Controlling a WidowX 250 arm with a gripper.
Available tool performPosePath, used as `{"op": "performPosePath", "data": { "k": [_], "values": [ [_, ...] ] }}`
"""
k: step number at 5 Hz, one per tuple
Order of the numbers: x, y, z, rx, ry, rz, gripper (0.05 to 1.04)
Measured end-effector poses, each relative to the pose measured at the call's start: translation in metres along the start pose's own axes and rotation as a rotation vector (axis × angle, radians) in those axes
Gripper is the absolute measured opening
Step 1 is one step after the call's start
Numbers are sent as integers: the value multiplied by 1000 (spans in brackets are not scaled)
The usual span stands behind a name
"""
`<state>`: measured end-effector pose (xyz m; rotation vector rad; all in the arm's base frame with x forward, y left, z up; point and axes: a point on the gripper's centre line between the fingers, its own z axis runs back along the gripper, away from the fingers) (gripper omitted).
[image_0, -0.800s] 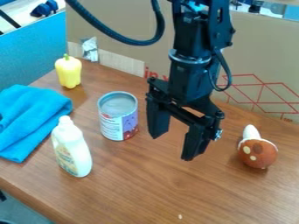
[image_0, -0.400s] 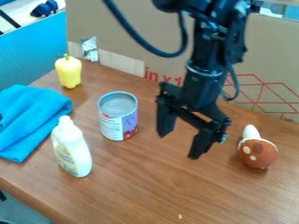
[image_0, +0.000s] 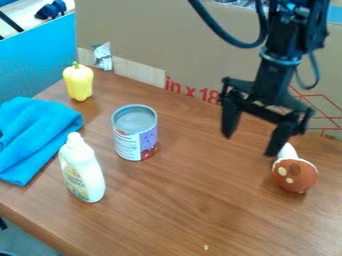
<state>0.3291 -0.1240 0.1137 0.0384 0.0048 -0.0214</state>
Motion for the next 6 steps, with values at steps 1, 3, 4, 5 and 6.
{"op": "performPosePath", "data": {
  "k": [1,3,4,5,6],
  "values": [
    [10,-8,7,-97,29,135,1001],
    [35,-14,1,-141,-64,309,1001],
    [51,-22,-6,-152,-162,317,1001],
    [55,-32,-22,-155,-173,307,1001],
    [58,-40,-28,-204,-168,326,1001]
  ]
}}
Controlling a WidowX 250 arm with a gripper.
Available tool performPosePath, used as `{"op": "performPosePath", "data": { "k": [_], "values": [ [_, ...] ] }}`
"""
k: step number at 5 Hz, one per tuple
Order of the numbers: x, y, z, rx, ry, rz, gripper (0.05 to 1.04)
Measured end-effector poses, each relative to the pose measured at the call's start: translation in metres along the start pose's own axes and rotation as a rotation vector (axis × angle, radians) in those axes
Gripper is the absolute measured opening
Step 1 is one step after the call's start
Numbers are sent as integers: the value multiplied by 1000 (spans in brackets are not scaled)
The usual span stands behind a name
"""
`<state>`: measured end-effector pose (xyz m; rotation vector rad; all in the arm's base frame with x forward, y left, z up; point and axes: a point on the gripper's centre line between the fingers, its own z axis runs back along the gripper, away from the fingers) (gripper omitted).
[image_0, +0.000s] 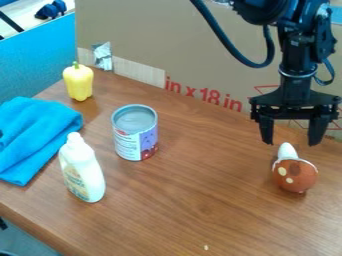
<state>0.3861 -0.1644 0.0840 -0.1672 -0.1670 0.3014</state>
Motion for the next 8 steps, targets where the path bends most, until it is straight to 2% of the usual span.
{"op": "performPosePath", "data": {
  "k": [1,2,3,5,6,7,8],
  "values": [
    [-2,4,-15,29,19,20,1001],
    [2,6,-26,85,17,45,1001],
    [8,13,-39,102,35,52,970],
    [5,20,-47,81,71,36,453],
    [-1,25,-33,66,77,-9,344],
    [-10,26,11,28,32,-114,330],
    [-42,36,38,56,80,-145,330]
  ]
}}
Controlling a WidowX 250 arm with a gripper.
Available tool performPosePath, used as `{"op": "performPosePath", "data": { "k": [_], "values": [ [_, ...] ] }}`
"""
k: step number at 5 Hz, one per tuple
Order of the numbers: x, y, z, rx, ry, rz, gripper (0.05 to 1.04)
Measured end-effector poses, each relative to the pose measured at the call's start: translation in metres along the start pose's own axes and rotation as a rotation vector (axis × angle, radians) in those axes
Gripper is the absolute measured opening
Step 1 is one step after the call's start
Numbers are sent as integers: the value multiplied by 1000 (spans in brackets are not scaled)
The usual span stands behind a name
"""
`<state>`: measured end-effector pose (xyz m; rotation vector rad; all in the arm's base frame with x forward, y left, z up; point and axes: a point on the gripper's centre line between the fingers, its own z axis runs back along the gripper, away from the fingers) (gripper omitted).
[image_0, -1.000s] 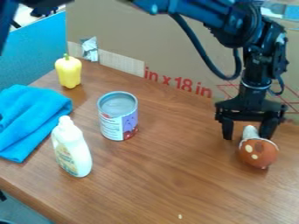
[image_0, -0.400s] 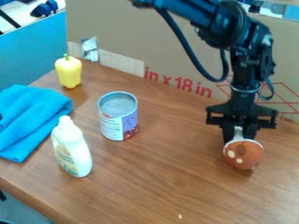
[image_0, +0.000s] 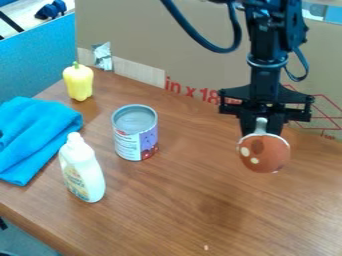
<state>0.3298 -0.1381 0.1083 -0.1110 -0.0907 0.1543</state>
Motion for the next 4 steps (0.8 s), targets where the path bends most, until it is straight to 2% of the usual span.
{"op": "performPosePath", "data": {
  "k": [1,2,3,4],
  "values": [
    [-41,3,0,84,89,-84,330],
    [-81,2,-19,193,159,-183,330],
    [-101,-5,-33,276,166,-241,330],
    [-103,-11,-59,326,186,-278,330]
  ]
}}
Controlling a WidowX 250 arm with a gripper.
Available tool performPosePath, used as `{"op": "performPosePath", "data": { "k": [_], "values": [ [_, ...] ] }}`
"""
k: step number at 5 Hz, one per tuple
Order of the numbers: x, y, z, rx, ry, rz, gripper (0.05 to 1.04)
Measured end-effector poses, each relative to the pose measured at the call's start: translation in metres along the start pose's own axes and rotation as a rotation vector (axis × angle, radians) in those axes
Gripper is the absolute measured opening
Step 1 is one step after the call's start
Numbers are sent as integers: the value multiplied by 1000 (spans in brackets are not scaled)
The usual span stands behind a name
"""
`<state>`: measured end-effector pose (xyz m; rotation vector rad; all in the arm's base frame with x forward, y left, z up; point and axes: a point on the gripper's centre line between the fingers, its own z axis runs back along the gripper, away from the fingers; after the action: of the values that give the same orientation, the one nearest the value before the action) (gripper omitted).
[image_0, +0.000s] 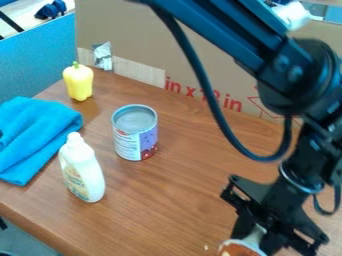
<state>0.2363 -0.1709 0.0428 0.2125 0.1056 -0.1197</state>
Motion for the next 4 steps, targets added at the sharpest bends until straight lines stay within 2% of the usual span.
{"op": "performPosePath", "data": {
  "k": [1,2,3,4],
  "values": [
    [17,-3,-6,-3,-17,-1,330],
    [29,1,-12,3,-30,12,385],
    [31,6,-12,-40,-42,10,689],
    [22,15,1,-77,-66,41,967]
  ]
}}
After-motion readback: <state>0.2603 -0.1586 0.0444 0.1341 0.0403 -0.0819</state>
